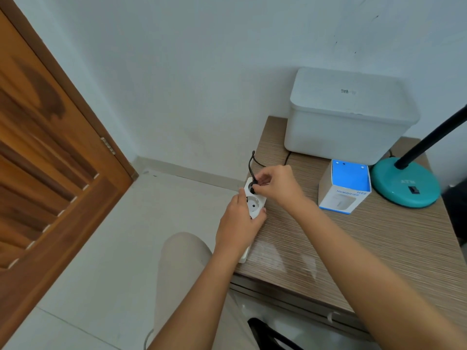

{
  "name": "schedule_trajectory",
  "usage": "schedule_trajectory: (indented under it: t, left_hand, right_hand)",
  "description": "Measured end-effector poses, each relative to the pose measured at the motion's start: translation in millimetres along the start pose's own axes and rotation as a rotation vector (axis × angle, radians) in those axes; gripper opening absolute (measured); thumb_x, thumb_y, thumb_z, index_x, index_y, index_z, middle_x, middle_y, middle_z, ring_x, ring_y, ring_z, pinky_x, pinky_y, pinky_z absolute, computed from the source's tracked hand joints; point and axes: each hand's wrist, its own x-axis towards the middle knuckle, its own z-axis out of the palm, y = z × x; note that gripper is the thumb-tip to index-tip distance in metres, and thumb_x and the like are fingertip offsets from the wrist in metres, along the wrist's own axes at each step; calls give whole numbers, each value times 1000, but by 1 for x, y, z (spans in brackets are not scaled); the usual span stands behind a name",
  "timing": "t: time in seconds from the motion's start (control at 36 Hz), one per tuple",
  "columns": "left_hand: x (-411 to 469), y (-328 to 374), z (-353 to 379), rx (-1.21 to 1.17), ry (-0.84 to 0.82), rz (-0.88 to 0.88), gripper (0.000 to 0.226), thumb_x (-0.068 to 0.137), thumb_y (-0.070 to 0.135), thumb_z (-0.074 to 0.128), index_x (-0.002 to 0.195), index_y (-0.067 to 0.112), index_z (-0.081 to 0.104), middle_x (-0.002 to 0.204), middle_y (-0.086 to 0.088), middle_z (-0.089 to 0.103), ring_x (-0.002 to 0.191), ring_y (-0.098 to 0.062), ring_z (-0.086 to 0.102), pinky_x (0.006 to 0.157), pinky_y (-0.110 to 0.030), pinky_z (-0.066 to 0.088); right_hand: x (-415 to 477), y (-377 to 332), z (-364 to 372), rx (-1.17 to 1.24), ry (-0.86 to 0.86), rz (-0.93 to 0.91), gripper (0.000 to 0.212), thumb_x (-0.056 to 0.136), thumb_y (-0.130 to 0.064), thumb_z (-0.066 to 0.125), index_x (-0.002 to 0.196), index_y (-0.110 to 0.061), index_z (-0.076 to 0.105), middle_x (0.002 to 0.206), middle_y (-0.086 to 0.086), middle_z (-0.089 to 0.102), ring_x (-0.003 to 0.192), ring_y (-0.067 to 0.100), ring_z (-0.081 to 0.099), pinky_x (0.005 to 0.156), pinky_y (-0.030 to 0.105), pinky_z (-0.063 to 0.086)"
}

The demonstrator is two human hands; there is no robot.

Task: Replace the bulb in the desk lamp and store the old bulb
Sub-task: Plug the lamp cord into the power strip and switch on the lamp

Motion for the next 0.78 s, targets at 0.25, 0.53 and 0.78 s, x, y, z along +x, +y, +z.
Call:
schedule_trajectory:
  t: [0.25,0.53,0.78]
  left_hand:
    - [0,0,-1,18,-12,-15,64,88,43,54,140,13,32,117,-3,53,102,-18,54,75,-27,45]
    - [-1,0,-1,28,-28,-26,62,88,44,54,139,16,33,115,-2,53,101,-17,54,78,-29,47]
    - [7,3,-16,9,-202,-35,57,89,47,53,134,18,37,121,-1,49,107,-17,51,85,-31,46]
  right_hand:
    - [-1,-8,-2,-58,-34,-5,8,73,-5,72,81,-6,73,81,9,73,75,13,64,71,24,55]
    - [-8,-8,7,45,106,58,11,80,-6,69,90,-3,72,87,11,73,77,14,65,68,11,45]
    - [-12,-28,-19,-135,-32,63,26,92,-8,47,90,5,69,83,18,67,73,24,55,68,35,46]
